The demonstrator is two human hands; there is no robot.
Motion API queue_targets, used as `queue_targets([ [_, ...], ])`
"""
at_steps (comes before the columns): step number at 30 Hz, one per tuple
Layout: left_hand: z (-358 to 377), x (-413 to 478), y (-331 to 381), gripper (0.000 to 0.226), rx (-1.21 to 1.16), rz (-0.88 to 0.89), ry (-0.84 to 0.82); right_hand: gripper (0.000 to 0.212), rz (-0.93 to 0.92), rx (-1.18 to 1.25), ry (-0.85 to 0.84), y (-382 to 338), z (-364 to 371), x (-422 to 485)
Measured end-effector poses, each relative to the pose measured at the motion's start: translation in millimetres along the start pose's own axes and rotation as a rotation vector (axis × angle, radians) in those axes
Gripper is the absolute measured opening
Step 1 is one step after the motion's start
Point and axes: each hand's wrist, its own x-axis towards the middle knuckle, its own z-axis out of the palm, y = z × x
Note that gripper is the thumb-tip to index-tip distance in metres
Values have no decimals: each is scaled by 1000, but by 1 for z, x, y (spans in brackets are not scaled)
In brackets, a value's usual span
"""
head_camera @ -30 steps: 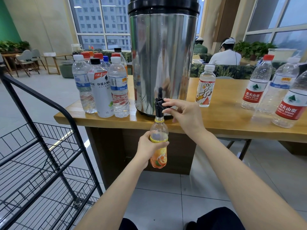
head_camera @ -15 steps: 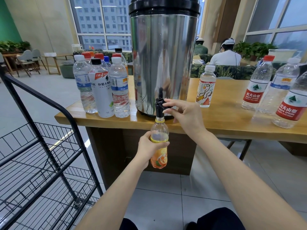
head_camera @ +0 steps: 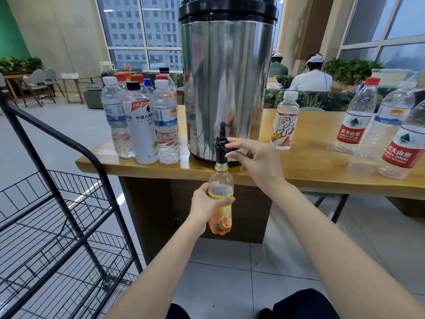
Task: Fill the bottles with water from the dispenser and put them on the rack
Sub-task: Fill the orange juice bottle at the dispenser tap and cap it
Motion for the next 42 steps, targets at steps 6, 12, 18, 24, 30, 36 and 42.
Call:
queue_targets([
  [6,2,0,-1,64,9,25,30,30,-59,-167,-10,-7,-3,-1],
  [12,2,2,-3,62,8,40,27,29,-118,-317,70,-12,1,-1],
  [18,2,1,-3,61,17,40,28,28,-204,-437,121,-10,-1,-1],
  [24,2,0,-1,58,11,39,29,28,-203,-360,121,-9,1,0],
  [30,4,0,-1,58,-3,39,36,34,-173,-320,119,-9,2,-1],
  [36,4,1,-2,59,4,35,41,29,-149,-299,131,-9,3,-1],
  [42,4,-1,-2,60,9,35,45,29,-143,-281,129,-9,2,-1],
])
